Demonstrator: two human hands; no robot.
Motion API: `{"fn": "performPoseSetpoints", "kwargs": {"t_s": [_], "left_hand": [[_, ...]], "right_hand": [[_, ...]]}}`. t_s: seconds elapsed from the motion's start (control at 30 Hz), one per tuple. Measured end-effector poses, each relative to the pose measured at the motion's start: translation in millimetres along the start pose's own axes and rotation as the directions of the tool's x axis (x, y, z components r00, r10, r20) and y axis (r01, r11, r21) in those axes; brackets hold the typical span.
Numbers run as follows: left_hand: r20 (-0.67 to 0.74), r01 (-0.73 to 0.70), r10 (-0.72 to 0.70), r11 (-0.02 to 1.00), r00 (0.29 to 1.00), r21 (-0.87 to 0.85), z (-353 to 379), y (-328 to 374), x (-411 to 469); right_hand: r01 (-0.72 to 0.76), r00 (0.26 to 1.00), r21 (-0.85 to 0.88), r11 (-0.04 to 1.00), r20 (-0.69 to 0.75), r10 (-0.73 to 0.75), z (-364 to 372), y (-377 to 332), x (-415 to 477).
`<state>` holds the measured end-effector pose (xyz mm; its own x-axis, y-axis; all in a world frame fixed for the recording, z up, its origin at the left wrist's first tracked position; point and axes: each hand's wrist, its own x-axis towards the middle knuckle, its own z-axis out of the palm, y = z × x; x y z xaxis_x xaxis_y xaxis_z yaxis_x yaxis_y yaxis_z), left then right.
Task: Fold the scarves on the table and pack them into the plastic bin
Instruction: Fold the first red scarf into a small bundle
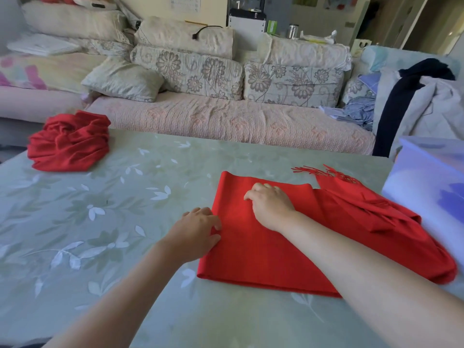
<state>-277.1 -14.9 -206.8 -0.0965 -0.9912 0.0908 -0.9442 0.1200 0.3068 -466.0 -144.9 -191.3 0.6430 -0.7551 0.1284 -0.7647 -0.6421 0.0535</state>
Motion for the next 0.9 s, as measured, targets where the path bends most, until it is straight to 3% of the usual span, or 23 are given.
{"fn": "performPoseSetpoints", "kwargs": {"t_s": [0.1, 0.3, 0.4, 0.57, 0.63, 0.77, 0.83, 0.9], "left_hand": [[0.033, 0.008, -0.007, 1.000, 0.999, -0.025, -2.3, -8.6, 5.4], [0.080, 0.017, -0.018, 1.000, 0.997, 0.016, -3.5, -9.2, 12.9], [0.079, 0.085, -0.092, 0.993, 0.993, 0.085, 0.2, -8.9, 14.0], [0.021, 0.242, -0.247, 0.962, 0.969, 0.128, 7.8, 0.9, 17.3], [-0.009, 0.288, -0.288, 0.952, 0.957, 0.108, 9.2, 7.1, 19.7], [-0.041, 0.276, -0.284, 0.951, 0.958, -0.140, 7.3, 16.4, 21.8], [-0.078, 0.240, -0.278, 0.916, 0.957, -0.321, 1.9, 17.1, 21.2], [-0.112, 0.170, -0.228, 0.908, 0.967, -0.382, -5.2, 12.6, 21.5]], "right_hand": [[0.120, 0.993, -0.030, 0.992, 0.016, -0.119, 2.6, -17.2, 48.0], [0.322, 0.946, -0.276, 0.906, 0.078, -0.313, 22.6, -37.2, 107.9], [0.365, 0.930, -0.275, 0.889, 0.075, -0.359, 28.5, -29.6, 115.6], [0.227, 0.971, -0.157, 0.961, -0.031, -0.235, 21.9, -11.1, 115.1], [0.168, 0.981, -0.029, 0.985, -0.093, -0.170, 17.3, -5.5, 111.5], [0.087, 0.985, 0.178, 0.980, -0.165, -0.058, 12.3, 0.3, 109.4], [0.084, 0.987, 0.228, 0.970, -0.152, -0.050, 9.0, -3.8, 112.4], [0.093, 0.987, 0.239, 0.967, -0.148, -0.058, 5.0, -12.0, 118.4]]}}
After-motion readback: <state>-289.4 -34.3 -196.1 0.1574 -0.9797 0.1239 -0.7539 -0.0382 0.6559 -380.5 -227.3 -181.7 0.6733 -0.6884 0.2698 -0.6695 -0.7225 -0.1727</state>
